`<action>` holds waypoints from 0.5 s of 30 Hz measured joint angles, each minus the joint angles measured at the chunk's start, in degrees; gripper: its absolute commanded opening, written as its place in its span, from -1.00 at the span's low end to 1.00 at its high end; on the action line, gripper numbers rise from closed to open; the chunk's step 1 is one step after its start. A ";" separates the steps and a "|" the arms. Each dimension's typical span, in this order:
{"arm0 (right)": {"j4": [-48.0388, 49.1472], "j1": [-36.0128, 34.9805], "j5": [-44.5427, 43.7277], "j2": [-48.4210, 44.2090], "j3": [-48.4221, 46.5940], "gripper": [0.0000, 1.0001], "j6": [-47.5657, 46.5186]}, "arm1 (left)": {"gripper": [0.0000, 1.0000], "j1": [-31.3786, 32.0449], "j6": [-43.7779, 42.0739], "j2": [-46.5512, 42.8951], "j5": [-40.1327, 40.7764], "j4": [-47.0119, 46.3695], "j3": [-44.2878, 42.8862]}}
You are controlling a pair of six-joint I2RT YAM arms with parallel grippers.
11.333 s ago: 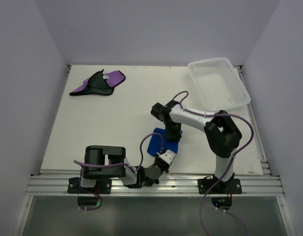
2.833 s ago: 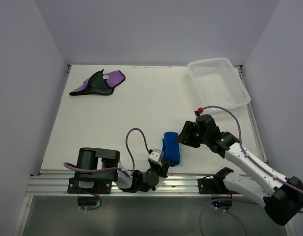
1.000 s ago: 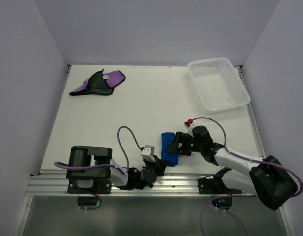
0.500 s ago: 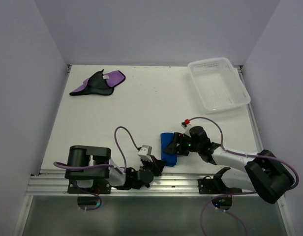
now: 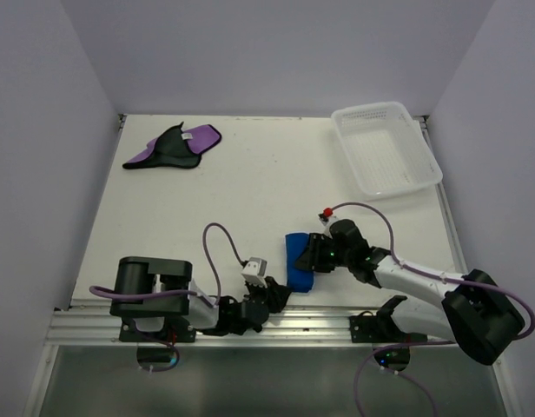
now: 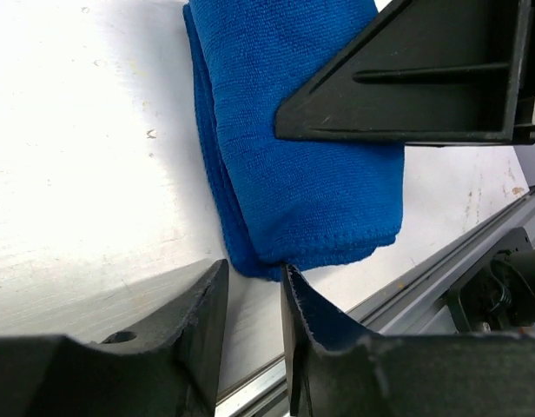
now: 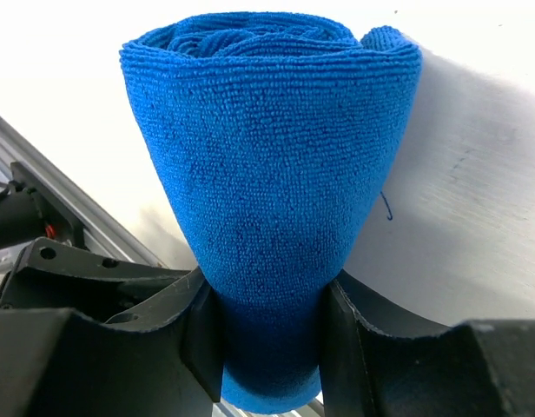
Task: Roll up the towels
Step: Place the rolled towel into the container
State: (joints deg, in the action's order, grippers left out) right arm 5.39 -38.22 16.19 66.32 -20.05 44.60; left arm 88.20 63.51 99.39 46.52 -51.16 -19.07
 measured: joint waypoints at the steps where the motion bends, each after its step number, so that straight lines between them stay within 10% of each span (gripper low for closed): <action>1: -0.87 0.00 -0.33 -0.15 -0.44 -0.26 -0.15 | -0.22 0.02 -0.11 -0.44 0.02 0.00 0.11; 15: -16.76 0.00 -6.32 1.16 -12.26 -0.30 -5.95 | -0.18 0.74 -1.99 -18.78 0.52 15.10 5.86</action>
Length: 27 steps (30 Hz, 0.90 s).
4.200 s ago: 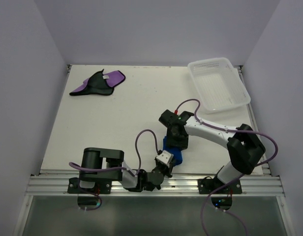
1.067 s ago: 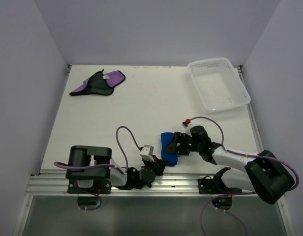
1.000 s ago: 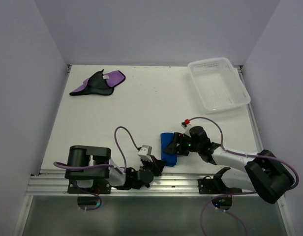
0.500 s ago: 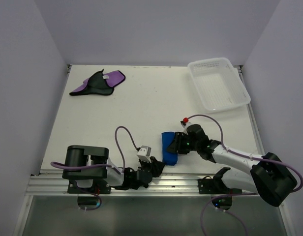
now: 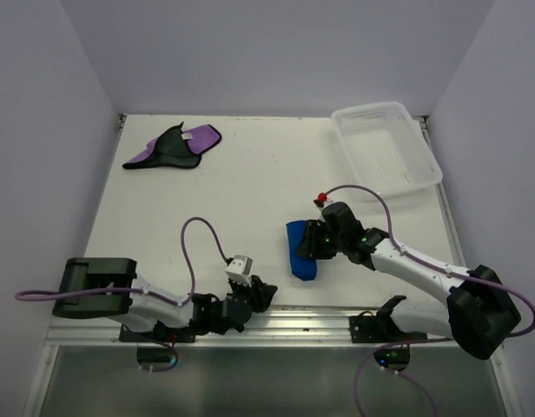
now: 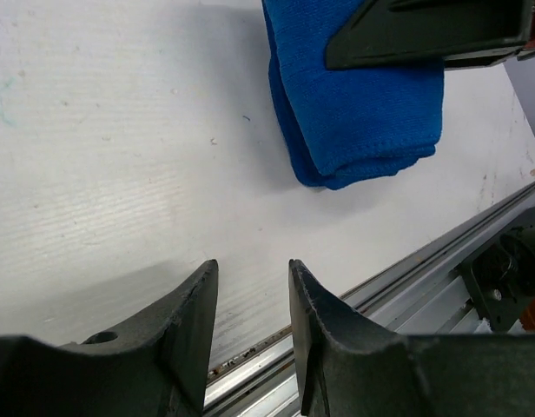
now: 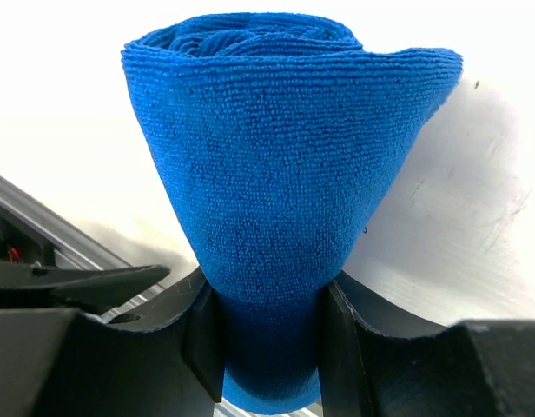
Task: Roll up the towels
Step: Place the rolled towel into the container
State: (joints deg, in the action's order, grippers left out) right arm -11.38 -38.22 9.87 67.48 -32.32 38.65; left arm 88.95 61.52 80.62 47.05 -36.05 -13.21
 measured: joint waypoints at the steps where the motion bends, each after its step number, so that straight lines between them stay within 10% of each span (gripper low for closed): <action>1: -1.57 0.04 -0.33 0.66 -1.64 -0.31 -0.61 | -0.18 0.00 -0.70 -1.75 0.33 1.27 0.00; 27: -39.32 23.08 -6.32 28.33 -64.72 -0.28 -23.28 | -0.16 -5.14 -21.77 -26.77 1.97 17.46 -3.37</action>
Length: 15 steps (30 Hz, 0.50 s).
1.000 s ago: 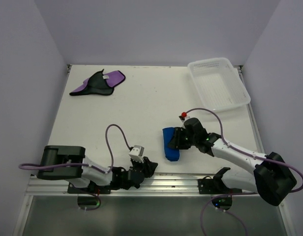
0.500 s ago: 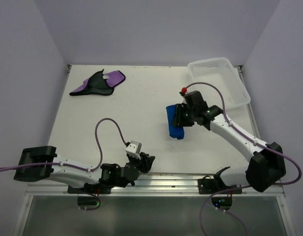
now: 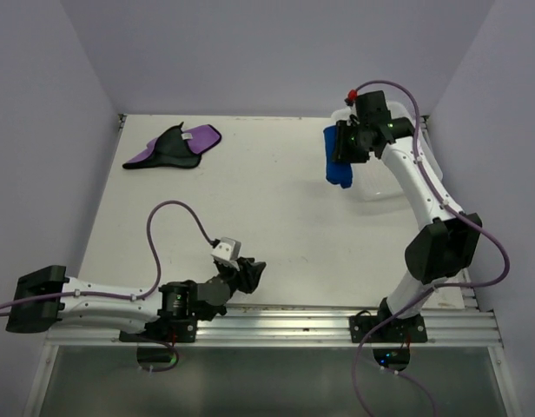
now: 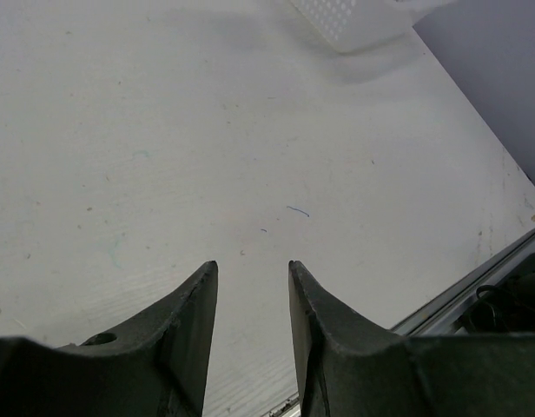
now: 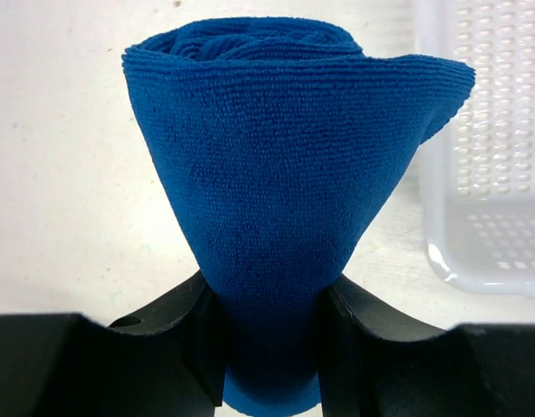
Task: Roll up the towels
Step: Place the rolled towel into the container
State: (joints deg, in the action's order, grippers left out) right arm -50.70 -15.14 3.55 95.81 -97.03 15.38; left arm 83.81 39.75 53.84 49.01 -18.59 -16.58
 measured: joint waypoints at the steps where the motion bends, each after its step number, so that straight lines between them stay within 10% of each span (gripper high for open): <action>1: -0.81 0.96 -0.31 1.64 -1.70 -0.28 -0.31 | -0.16 -0.55 -0.39 -0.90 -0.31 0.35 0.00; 15: -4.72 6.25 -18.43 9.55 -12.98 -0.28 -2.95 | -0.13 -4.26 -3.17 -8.22 -2.49 6.54 -0.07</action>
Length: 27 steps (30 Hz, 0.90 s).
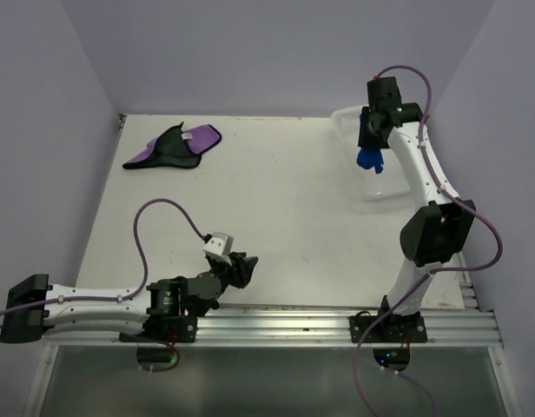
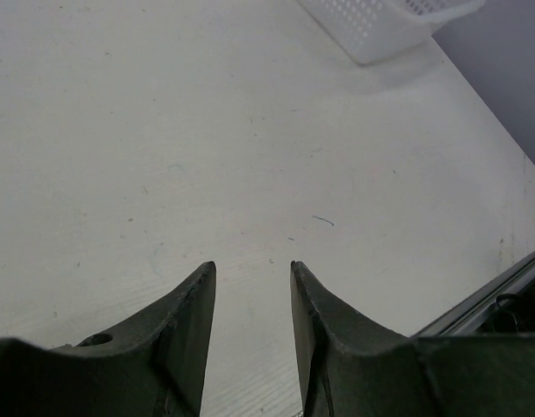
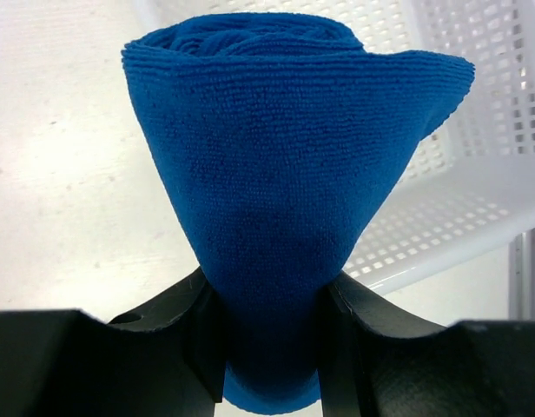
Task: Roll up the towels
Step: Place the rolled towel into the container
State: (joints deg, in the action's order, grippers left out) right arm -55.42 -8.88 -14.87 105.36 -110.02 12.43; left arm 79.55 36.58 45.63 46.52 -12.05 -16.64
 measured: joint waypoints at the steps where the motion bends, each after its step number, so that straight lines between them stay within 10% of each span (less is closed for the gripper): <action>1: 0.17 0.00 -1.25 0.31 0.00 -0.28 -0.39 | -0.13 -0.04 0.00 -0.35 0.00 0.66 -0.02; 27: 19.17 0.04 -13.73 13.55 15.34 -0.11 -12.35 | -0.14 -0.11 3.50 -7.15 -1.03 11.13 -0.02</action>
State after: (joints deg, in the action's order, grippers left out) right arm -36.25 -8.84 -28.60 118.91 -94.67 0.08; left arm 79.44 40.07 38.48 45.50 -0.93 -16.67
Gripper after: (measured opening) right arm 0.438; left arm 0.432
